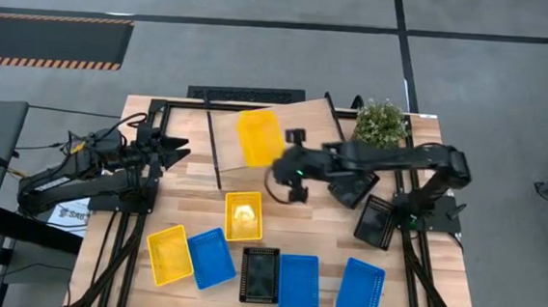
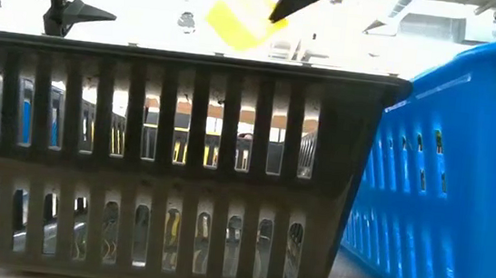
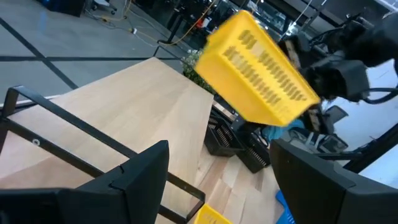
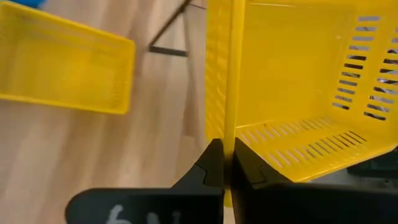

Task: Stack baskets on shelf by color
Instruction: Put the right yellow bin on the shelf

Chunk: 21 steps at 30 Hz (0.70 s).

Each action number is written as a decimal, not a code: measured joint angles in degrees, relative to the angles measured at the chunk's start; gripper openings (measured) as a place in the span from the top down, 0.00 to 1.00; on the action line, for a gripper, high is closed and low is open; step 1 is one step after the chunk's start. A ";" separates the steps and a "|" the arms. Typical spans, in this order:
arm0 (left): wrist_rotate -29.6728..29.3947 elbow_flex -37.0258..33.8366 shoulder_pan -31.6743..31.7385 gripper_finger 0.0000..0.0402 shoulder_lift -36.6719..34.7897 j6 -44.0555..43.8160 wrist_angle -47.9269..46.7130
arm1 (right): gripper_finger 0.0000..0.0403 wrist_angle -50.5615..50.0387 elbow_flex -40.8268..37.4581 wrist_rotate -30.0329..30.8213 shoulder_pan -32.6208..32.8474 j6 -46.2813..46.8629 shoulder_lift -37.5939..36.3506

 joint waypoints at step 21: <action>-0.01 -0.02 0.00 0.34 -0.02 0.00 -0.88 | 0.94 -26.20 6.53 -0.43 -11.79 1.47 4.81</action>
